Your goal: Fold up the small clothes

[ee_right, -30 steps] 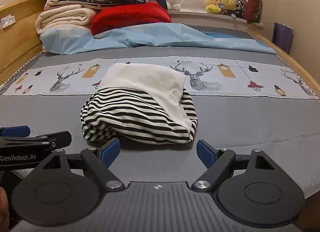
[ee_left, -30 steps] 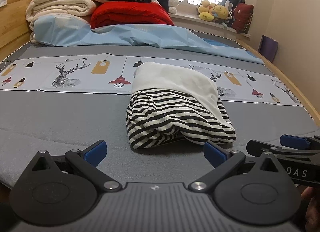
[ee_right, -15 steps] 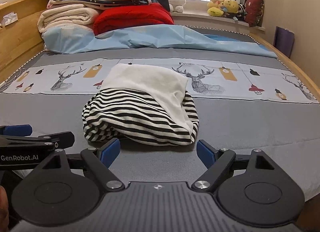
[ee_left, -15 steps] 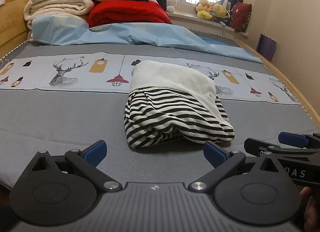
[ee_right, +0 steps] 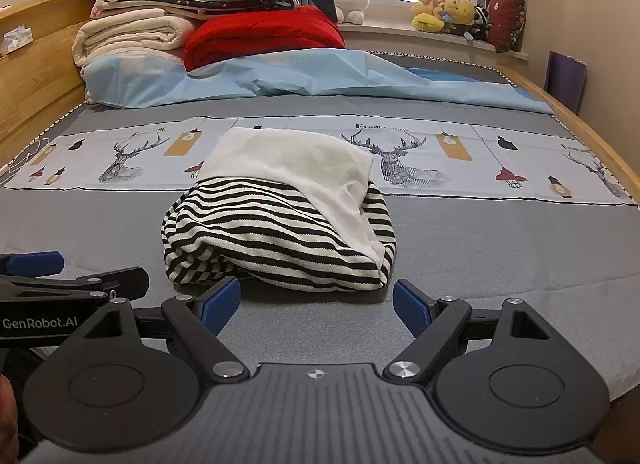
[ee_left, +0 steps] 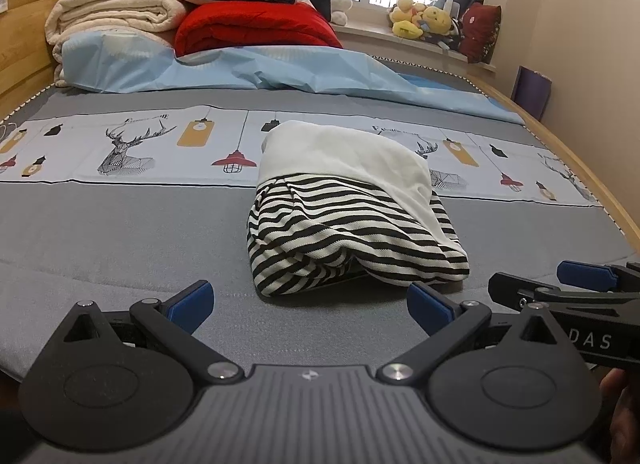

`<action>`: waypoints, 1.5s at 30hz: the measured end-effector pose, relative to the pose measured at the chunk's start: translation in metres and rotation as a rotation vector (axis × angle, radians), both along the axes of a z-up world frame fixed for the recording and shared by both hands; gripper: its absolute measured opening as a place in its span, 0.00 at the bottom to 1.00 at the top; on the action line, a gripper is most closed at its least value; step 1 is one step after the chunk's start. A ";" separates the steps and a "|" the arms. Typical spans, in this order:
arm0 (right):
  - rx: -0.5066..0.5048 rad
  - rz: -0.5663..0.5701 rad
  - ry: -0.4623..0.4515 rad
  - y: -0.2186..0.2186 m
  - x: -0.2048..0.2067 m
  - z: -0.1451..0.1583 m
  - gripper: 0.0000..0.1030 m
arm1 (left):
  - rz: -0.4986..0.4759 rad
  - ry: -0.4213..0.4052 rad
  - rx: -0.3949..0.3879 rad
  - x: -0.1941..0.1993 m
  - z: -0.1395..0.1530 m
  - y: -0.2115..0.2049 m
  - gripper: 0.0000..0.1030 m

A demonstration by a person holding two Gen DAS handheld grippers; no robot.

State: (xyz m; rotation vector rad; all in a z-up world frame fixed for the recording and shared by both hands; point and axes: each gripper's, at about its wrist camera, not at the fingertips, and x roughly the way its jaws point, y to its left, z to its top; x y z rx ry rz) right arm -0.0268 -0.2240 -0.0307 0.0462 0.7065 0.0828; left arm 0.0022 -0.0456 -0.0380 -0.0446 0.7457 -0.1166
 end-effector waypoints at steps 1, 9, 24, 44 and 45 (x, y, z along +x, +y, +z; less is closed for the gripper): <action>0.000 0.000 0.000 0.000 0.000 0.000 0.82 | 0.000 -0.001 0.001 0.000 0.000 0.000 1.00; 0.001 -0.001 0.000 0.000 0.000 0.000 0.82 | -0.001 0.000 0.001 0.000 0.000 0.000 1.00; 0.002 0.000 0.002 0.000 0.000 -0.001 0.82 | 0.001 0.001 0.002 0.000 -0.001 -0.001 1.00; 0.001 0.004 0.009 -0.002 0.001 -0.004 0.81 | -0.010 0.007 -0.006 0.002 -0.004 0.002 1.00; 0.001 0.004 0.009 -0.002 0.001 -0.005 0.81 | -0.010 0.007 -0.007 0.003 -0.004 0.002 1.00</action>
